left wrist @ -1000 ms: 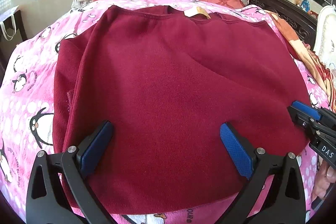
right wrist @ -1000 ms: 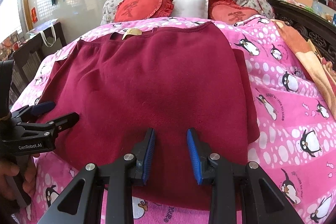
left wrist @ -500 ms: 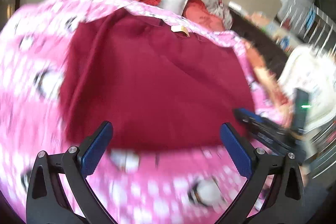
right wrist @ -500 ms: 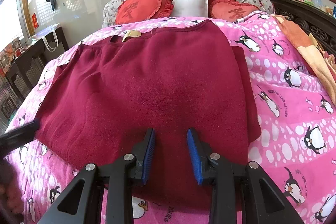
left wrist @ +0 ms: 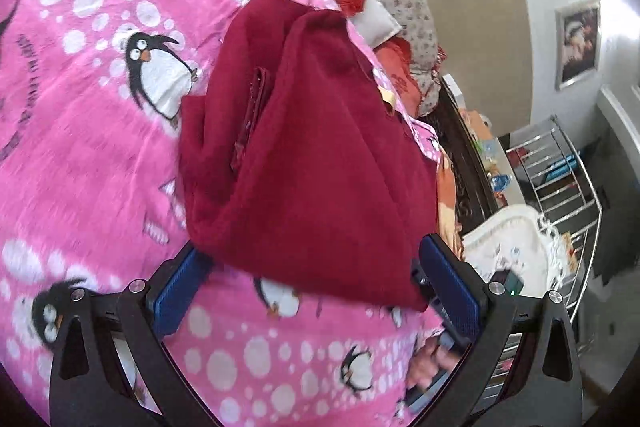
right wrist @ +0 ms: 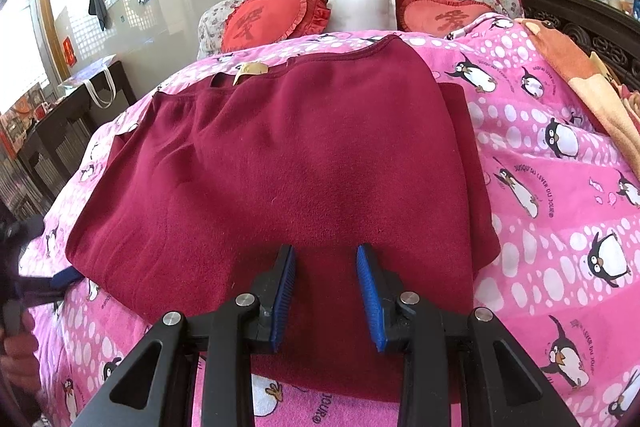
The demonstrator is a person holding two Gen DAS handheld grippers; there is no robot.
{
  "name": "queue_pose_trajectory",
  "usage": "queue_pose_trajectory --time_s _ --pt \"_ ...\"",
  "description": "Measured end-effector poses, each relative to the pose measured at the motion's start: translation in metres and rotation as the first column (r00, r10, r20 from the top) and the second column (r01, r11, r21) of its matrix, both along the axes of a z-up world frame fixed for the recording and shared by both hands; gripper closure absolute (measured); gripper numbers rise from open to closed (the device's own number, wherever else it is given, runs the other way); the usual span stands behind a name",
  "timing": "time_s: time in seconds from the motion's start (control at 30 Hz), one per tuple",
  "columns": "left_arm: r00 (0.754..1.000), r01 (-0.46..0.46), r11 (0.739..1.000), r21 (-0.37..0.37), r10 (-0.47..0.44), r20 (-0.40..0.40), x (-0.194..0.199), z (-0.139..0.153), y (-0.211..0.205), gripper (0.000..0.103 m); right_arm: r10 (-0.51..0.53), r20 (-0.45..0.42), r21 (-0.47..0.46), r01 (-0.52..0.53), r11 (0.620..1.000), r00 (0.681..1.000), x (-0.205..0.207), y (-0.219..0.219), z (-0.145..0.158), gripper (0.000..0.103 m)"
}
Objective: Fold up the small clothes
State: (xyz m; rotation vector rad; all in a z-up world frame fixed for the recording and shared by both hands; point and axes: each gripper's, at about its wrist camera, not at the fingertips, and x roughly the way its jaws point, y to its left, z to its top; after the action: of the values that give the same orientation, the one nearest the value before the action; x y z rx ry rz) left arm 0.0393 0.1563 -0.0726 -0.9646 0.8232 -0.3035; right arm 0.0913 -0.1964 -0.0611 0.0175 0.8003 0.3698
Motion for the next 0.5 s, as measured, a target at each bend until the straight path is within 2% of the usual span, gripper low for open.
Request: queue_pose_trajectory --time_s 0.1,0.13,0.2,0.23,0.27,0.43,0.5 --pt "0.999 -0.030 0.991 -0.131 0.024 -0.047 0.016 -0.004 0.013 0.001 0.000 0.000 0.000 0.000 1.000 1.000 0.000 0.000 0.000 0.072" --pt "0.998 -0.043 0.978 -0.202 0.032 -0.058 0.021 -0.006 0.019 0.001 0.000 0.000 -0.001 0.000 1.000 1.000 0.000 0.000 0.000 0.072" --pt "0.998 -0.044 0.922 -0.385 0.025 -0.052 0.029 -0.012 0.029 0.001 0.000 0.001 -0.002 0.000 1.000 1.000 0.000 0.000 0.000 0.072" --pt "0.999 -0.031 0.906 -0.423 0.015 -0.041 0.031 -0.012 0.031 0.001 0.000 0.001 -0.002 0.000 1.000 1.000 0.000 0.000 0.000 0.072" --pt "1.000 -0.014 0.896 -0.443 0.000 -0.031 0.033 -0.011 0.032 0.001 0.000 0.000 -0.001 0.000 1.000 1.000 0.000 0.000 0.000 0.072" --pt "0.999 -0.025 0.896 -0.442 0.007 -0.043 0.031 -0.016 0.045 0.001 0.000 0.000 0.000 0.000 1.000 1.000 0.000 0.000 -0.001 0.072" --pt "1.000 -0.007 0.951 -0.310 -0.001 -0.026 0.033 -0.003 0.035 0.001 0.000 -0.001 0.001 0.000 1.000 1.000 0.000 0.000 -0.001 0.072"
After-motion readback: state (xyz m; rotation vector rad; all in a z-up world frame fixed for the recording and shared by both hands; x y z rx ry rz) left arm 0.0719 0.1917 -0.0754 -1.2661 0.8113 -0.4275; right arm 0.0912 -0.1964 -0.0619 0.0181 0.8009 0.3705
